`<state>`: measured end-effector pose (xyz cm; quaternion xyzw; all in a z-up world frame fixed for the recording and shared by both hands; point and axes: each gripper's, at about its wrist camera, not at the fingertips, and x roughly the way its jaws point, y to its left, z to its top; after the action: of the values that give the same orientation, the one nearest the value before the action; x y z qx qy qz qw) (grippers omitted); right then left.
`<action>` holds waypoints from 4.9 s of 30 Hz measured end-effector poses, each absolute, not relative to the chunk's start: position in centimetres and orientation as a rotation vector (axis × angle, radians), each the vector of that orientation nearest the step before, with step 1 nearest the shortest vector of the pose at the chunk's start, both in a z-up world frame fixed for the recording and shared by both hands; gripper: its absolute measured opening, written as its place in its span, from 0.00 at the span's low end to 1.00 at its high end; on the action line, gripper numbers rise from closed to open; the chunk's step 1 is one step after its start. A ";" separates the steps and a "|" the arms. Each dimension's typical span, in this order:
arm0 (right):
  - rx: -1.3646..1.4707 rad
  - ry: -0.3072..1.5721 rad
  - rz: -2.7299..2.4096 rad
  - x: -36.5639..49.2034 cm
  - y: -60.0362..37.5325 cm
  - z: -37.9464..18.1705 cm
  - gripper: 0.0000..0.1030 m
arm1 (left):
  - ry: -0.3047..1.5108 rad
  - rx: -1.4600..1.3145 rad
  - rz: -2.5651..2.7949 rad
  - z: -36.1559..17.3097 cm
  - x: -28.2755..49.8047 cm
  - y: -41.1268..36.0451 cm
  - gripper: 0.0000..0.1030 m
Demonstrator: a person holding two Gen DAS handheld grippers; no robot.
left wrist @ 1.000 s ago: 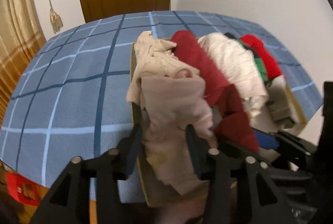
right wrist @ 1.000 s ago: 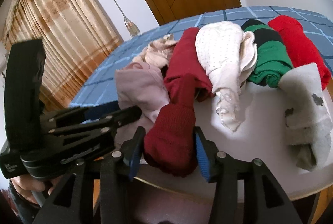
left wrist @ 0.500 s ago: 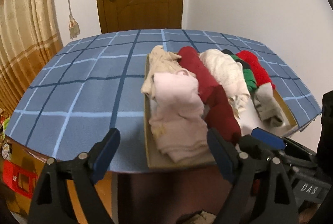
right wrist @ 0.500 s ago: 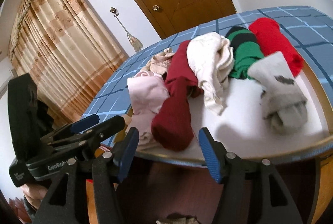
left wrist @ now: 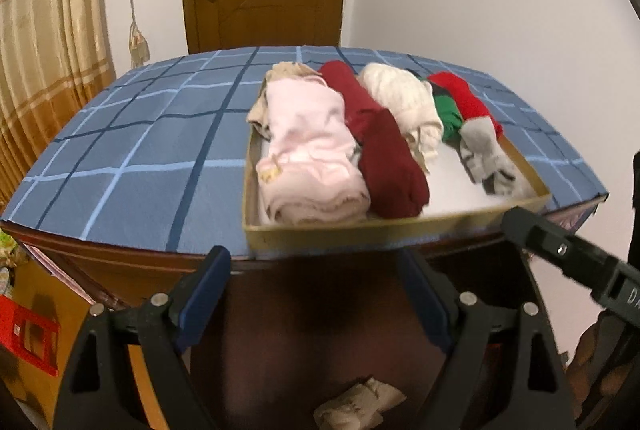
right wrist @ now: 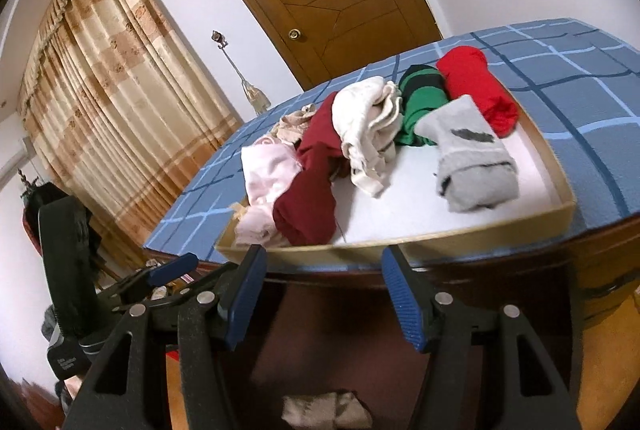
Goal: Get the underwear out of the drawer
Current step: 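Withdraw both open tools from the tray back into the drawer, then grasp the white sock with the left tool while the right tool grasps the red sock, then lift both held socks up out of the drawer toward the tray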
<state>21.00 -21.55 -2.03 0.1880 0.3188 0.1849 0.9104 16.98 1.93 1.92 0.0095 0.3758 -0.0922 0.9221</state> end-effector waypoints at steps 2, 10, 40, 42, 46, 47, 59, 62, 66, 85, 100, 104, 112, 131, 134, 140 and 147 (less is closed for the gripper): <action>0.384 0.659 0.380 20.4 -21.9 -2.3 0.61 | 0.777 0.036 -0.194 1.4 16.5 1.8 0.84; 0.392 0.677 0.374 18.3 -24.3 -3.8 0.61 | 0.816 0.054 -0.206 -0.8 15.2 1.6 0.84; 0.399 0.813 0.259 11.4 -28.1 -8.2 0.61 | 1.089 0.216 -0.273 -7.8 11.3 0.9 0.84; 0.402 0.812 0.253 11.2 -28.2 -8.2 0.61 | 1.116 0.185 -0.298 -8.3 11.6 1.0 0.84; 0.400 0.808 0.250 11.1 -28.2 -8.1 0.61 | 1.242 0.105 -0.327 -10.0 12.8 1.1 0.84; 0.401 0.810 0.250 11.1 -28.1 -8.1 0.61 | 1.274 0.090 -0.322 -10.5 13.1 1.1 0.84; 0.423 0.840 0.224 11.7 -28.7 -8.8 0.61 | 1.591 -0.164 -0.378 -14.7 14.9 0.8 0.84; 0.423 0.837 0.223 11.6 -28.6 -8.6 0.61 | 1.620 -0.135 -0.369 -15.2 15.1 0.1 0.62; 0.423 0.832 0.215 11.5 -28.7 -8.5 0.61 | 1.609 -0.125 -0.394 -15.3 14.9 -0.5 0.44; 0.210 1.064 0.098 15.0 -27.3 -13.0 0.60 | 1.380 -0.138 -0.277 -14.2 14.0 1.0 0.31; -0.053 1.244 0.040 19.3 -24.8 -13.8 0.60 | 1.361 -0.072 -0.234 -14.6 15.1 0.2 0.31; -0.132 1.273 0.016 19.9 -24.2 -14.2 0.55 | 1.354 -0.052 -0.232 -14.5 15.0 -0.2 0.31; -0.309 1.313 -0.029 20.5 -23.3 -15.0 0.41 | 1.359 -0.053 -0.239 -14.6 15.0 -0.4 0.31; -0.273 1.388 0.166 21.2 -22.9 -15.3 0.24 | 1.371 -0.054 -0.254 -14.6 15.2 -0.1 0.32; -0.138 1.406 0.236 20.9 -23.4 -15.1 0.23 | 1.372 -0.052 -0.254 -14.6 15.2 -0.1 0.32; 0.011 1.247 0.269 20.8 -25.7 -12.0 0.23 | 1.377 -0.051 -0.256 -14.6 15.2 -0.2 0.32; -0.011 1.272 0.260 21.9 -25.9 -11.7 0.23 | 1.378 -0.061 -0.264 -14.6 15.1 0.2 0.32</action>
<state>21.91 -25.92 -11.74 -0.0053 0.5924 0.1209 0.7965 15.12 0.19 -14.58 -0.0282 0.6337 -0.1212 0.7635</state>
